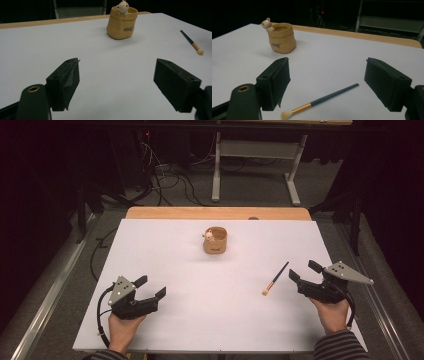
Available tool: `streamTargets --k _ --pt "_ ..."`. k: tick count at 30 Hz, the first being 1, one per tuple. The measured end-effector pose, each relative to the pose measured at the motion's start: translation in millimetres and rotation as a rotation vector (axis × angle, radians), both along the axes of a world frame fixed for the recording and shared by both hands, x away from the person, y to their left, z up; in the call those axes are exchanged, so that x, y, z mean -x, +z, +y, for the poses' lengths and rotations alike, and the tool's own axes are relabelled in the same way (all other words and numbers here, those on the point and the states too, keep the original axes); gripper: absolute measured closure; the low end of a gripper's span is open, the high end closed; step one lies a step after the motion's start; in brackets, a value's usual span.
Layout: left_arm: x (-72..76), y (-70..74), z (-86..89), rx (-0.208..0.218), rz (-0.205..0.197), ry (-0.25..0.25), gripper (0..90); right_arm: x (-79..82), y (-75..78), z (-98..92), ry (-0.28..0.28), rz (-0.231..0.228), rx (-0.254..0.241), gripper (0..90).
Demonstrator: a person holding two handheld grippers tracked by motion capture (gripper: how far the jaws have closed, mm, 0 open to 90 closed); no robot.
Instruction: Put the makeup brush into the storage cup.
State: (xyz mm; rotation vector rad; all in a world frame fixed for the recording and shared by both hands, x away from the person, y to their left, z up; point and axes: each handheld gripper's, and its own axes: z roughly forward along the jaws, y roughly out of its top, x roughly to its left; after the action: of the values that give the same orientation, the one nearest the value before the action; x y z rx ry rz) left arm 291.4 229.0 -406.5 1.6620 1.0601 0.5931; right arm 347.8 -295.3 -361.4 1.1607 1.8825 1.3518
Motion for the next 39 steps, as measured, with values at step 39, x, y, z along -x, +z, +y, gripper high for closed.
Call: streamTargets --k 39 --pt "0.4 0.3 -1.1 -0.022 -0.011 0.011 21.1 -77.2 4.0 31.6 -0.033 0.085 0.014 18.6"
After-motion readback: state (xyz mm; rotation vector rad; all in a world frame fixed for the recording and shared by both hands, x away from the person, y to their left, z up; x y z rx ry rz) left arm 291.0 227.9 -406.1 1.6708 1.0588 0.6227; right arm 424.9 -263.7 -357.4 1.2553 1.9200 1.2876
